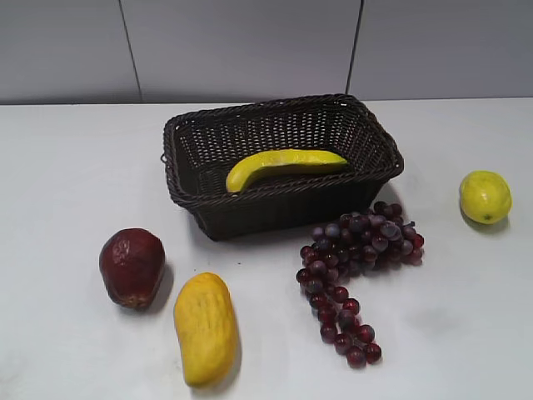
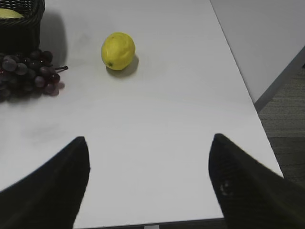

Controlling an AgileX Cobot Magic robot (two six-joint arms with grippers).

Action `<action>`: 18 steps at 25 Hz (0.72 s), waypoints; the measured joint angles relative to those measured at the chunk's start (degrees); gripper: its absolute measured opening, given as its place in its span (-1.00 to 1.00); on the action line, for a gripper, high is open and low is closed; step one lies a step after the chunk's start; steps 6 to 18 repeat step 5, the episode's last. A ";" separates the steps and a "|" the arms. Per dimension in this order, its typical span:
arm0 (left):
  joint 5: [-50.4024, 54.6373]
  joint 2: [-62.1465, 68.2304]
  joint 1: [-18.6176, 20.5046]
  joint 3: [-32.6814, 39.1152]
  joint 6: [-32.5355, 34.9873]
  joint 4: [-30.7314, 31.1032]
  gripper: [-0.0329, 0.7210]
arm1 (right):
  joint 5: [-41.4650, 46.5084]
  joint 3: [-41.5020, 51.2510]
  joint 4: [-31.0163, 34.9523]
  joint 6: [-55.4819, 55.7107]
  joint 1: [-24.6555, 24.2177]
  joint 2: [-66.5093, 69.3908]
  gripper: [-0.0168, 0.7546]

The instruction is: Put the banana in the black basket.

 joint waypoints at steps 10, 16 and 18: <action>0.00 0.00 0.00 0.00 0.00 0.00 0.61 | 0.00 0.00 -0.16 0.16 0.23 -0.05 0.58; 0.00 0.00 0.00 0.00 0.00 0.00 0.61 | 0.00 0.00 -0.16 0.16 0.23 -0.05 0.58; 0.00 0.00 0.00 0.00 0.00 0.00 0.61 | 0.00 0.00 -0.16 0.16 0.23 -0.05 0.58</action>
